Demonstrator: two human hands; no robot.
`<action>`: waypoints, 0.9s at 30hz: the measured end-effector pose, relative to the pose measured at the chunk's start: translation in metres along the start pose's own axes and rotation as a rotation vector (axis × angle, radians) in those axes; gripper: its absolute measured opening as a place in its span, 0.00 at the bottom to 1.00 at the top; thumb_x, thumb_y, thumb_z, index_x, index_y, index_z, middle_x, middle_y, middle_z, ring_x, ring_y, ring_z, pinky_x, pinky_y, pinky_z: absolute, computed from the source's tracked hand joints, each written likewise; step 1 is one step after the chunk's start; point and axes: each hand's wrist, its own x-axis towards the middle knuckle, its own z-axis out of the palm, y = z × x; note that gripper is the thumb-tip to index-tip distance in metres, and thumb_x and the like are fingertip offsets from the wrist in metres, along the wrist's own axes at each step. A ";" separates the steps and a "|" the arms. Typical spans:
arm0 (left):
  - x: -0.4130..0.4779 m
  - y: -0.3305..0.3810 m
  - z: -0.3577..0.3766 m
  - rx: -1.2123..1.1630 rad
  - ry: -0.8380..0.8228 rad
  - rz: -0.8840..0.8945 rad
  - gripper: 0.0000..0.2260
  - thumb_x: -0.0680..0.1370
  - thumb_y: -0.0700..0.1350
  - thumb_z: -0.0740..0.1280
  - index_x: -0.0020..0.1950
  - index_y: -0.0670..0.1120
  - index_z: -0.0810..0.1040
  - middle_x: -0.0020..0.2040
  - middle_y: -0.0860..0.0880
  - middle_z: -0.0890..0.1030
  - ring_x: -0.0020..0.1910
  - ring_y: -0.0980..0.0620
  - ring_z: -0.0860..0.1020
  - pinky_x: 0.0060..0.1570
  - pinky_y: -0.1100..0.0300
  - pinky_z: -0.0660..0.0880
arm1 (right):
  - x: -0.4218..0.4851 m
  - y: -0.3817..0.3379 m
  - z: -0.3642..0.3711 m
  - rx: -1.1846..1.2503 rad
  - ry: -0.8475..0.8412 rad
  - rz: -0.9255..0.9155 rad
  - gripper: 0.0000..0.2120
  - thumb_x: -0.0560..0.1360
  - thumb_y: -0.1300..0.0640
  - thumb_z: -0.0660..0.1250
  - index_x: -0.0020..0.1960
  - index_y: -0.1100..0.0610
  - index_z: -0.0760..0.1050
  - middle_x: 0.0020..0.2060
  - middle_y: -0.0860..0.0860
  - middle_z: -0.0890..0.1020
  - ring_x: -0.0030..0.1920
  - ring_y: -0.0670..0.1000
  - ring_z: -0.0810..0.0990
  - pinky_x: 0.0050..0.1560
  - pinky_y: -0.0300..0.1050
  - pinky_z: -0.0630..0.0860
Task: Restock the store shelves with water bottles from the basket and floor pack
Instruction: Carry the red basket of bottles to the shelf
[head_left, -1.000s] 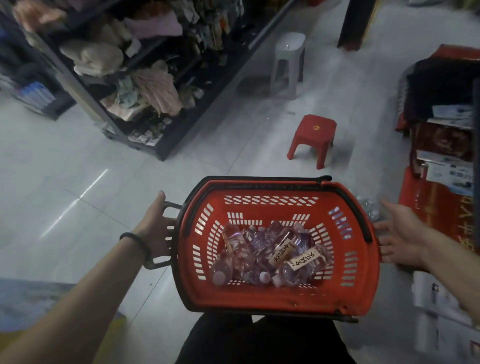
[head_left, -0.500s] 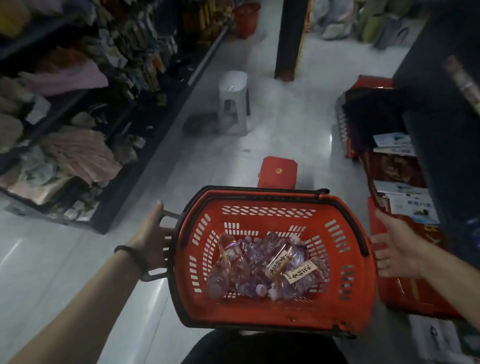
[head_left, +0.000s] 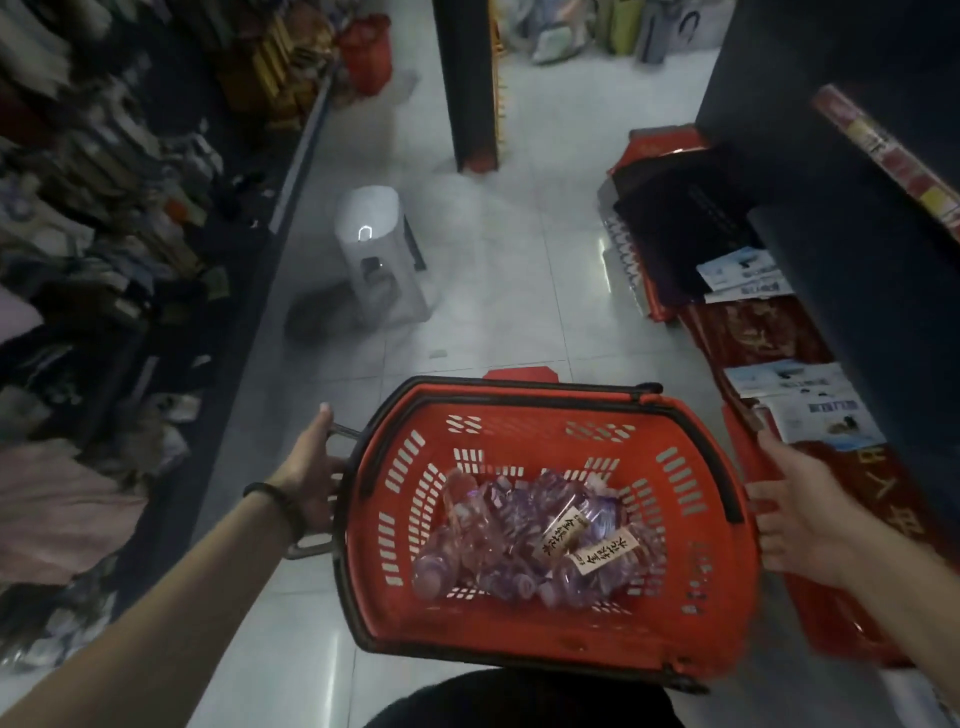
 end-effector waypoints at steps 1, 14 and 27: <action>0.011 0.018 0.006 0.000 0.008 -0.014 0.54 0.70 0.83 0.56 0.70 0.34 0.73 0.64 0.36 0.78 0.62 0.33 0.77 0.65 0.34 0.75 | 0.007 -0.012 0.002 0.027 -0.010 0.016 0.58 0.60 0.18 0.67 0.75 0.60 0.71 0.63 0.68 0.80 0.65 0.69 0.79 0.74 0.66 0.69; 0.153 0.281 0.100 0.212 -0.160 0.011 0.51 0.71 0.81 0.57 0.68 0.36 0.75 0.65 0.34 0.77 0.64 0.32 0.77 0.63 0.35 0.76 | 0.057 -0.162 0.033 0.377 0.114 0.046 0.43 0.72 0.24 0.63 0.61 0.64 0.76 0.55 0.65 0.82 0.55 0.66 0.80 0.63 0.60 0.74; 0.208 0.454 0.298 0.713 -0.334 0.091 0.50 0.69 0.83 0.55 0.65 0.40 0.81 0.61 0.37 0.82 0.59 0.32 0.80 0.62 0.35 0.77 | 0.087 -0.172 0.017 0.823 0.289 0.068 0.51 0.65 0.22 0.69 0.72 0.61 0.71 0.60 0.65 0.83 0.61 0.67 0.81 0.72 0.67 0.71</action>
